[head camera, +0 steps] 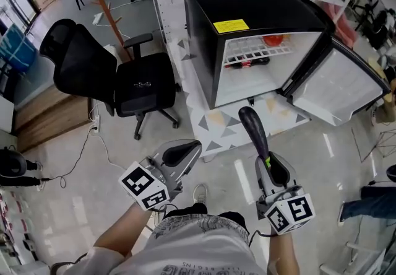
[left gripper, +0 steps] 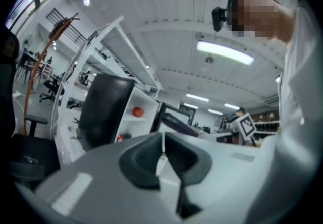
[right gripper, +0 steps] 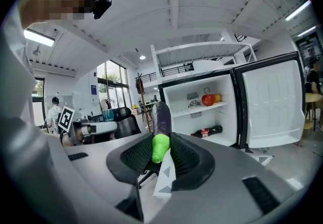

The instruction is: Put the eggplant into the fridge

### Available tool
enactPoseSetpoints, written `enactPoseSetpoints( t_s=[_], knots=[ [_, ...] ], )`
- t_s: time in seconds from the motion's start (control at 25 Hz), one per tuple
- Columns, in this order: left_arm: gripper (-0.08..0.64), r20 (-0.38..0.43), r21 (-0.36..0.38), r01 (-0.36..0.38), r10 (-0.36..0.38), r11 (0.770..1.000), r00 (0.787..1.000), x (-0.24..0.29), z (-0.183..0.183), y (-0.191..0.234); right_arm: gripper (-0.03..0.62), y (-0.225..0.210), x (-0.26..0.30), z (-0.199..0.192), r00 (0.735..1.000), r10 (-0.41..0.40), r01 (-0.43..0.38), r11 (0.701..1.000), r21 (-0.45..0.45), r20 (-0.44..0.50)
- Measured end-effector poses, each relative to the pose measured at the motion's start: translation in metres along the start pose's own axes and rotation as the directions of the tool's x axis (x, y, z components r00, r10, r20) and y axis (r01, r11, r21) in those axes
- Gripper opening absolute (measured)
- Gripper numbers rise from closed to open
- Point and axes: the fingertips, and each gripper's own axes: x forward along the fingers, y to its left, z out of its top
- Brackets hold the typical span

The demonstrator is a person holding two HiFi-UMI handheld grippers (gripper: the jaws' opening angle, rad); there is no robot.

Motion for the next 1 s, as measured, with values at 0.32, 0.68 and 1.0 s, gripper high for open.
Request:
enactPoseSetpoints(
  t_s=[0.32, 0.68, 1.0],
  knots=[
    [0.015, 0.005, -0.004, -0.006, 0.006, 1.0, 1.0, 0.013, 0.009, 0.026, 0.104, -0.012, 0.031, 0.011, 1.0, -0.003, 0.003, 1.0, -0.006, -0.001],
    [0.015, 0.007, 0.001, -0.043, 0.043, 0.999, 0.999, 0.035, 0.016, 0.051, 0.104, -0.039, 0.068, 0.025, 1.0, 0.021, -0.021, 1.0, -0.014, 0.0],
    [0.015, -0.008, -0.005, -0.092, 0.092, 0.996, 0.996, 0.062, 0.017, 0.072, 0.104, -0.067, 0.107, 0.038, 0.997, 0.074, -0.074, 0.997, -0.023, -0.002]
  ],
)
